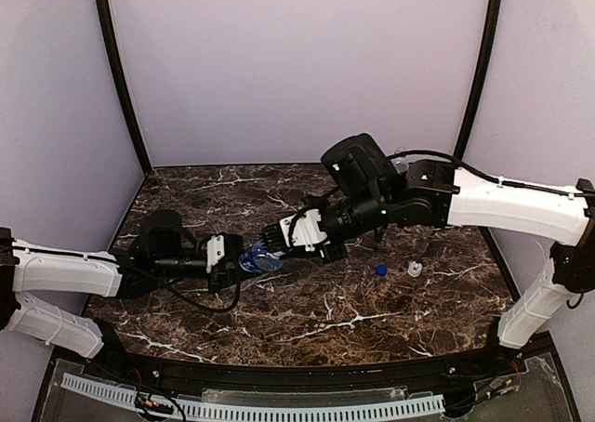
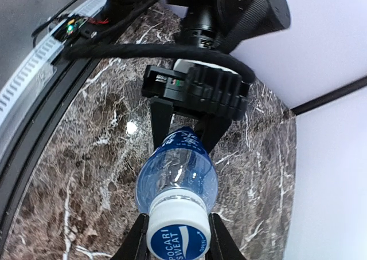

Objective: Unscrew the bottle caps

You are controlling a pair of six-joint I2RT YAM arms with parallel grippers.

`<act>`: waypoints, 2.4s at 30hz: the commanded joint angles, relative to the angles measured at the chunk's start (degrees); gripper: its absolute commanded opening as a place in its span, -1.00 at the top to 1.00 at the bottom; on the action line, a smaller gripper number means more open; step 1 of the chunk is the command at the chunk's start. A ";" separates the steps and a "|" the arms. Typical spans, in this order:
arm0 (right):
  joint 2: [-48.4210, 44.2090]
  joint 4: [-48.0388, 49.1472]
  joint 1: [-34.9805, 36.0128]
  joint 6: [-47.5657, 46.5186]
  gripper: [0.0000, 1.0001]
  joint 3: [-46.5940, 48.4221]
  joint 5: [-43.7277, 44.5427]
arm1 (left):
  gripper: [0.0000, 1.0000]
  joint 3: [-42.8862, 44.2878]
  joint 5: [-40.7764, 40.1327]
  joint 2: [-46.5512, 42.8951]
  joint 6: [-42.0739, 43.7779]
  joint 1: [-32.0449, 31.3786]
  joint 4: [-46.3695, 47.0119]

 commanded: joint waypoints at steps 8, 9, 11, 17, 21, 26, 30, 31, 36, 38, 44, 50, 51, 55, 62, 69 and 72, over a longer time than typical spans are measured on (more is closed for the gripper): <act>-1.49 -1.37 4.87 -35.49 1.00 -0.49 16.47 | 0.53 -0.02 5.87 -0.62 0.22 1.88 -8.81; -1.39 -1.02 4.97 -36.45 1.00 -0.17 16.66 | 0.53 -0.06 5.98 -0.61 0.27 1.87 -8.49; -1.49 0.04 4.98 -35.86 1.00 0.38 16.54 | 0.53 -0.20 5.85 -0.65 0.30 1.91 -7.91; -3.35 2.72 4.17 -30.09 1.00 -1.68 18.59 | 0.53 -1.03 3.26 -1.13 0.73 1.88 -6.84; -3.15 6.46 1.04 -11.52 1.00 -0.58 21.45 | 0.53 -1.89 0.18 -1.13 -0.94 1.87 -3.54; -0.16 -0.48 -8.48 25.90 1.00 2.02 21.07 | 0.53 -2.12 -6.49 -1.29 -4.81 1.87 1.05; 3.27 -8.01 -13.84 45.21 1.00 -0.26 20.64 | 0.53 -1.71 -9.87 -1.31 -6.58 1.87 2.19; 3.76 -8.88 -15.01 48.21 1.00 -1.68 19.68 | 0.52 -1.73 -10.41 -1.31 -6.81 1.87 2.56; 7.28 -9.89 -16.85 56.60 1.00 -8.28 19.73 | 0.51 -1.84 -10.58 -1.19 -7.68 1.90 3.33; 9.95 -10.40 -17.08 57.72 1.00 -9.46 19.88 | 0.50 -1.85 -10.37 -1.22 -7.72 1.88 3.35; 15.41 -10.36 -18.35 59.69 1.00 -11.11 18.36 | 0.49 -1.92 -10.23 -1.69 -7.45 1.87 3.13; 19.15 -10.41 -18.45 59.78 0.93 -11.23 18.16 | 0.49 -2.05 -10.15 -1.93 -7.15 1.87 3.08; 19.41 -10.45 -18.43 59.80 0.82 -11.22 18.13 | 0.49 -2.04 -10.21 -1.93 -7.02 1.87 3.14; 19.58 -10.48 -18.46 59.66 0.18 -11.31 18.63 | 0.49 -2.03 -10.35 -1.93 -6.73 1.93 3.49; 16.93 -11.98 -18.41 58.67 -0.97 -8.02 19.46 | 0.49 -2.28 -8.99 -2.38 -6.91 1.88 4.31; -3.16 13.28 -17.51 45.75 -0.81 -14.39 -9.34 | 0.43 -2.18 -2.29 -2.72 -7.42 1.90 5.49; -9.94 39.04 -16.48 44.39 -0.74 -22.20 -22.44 | 0.43 -1.79 0.09 -2.64 -8.86 1.81 5.94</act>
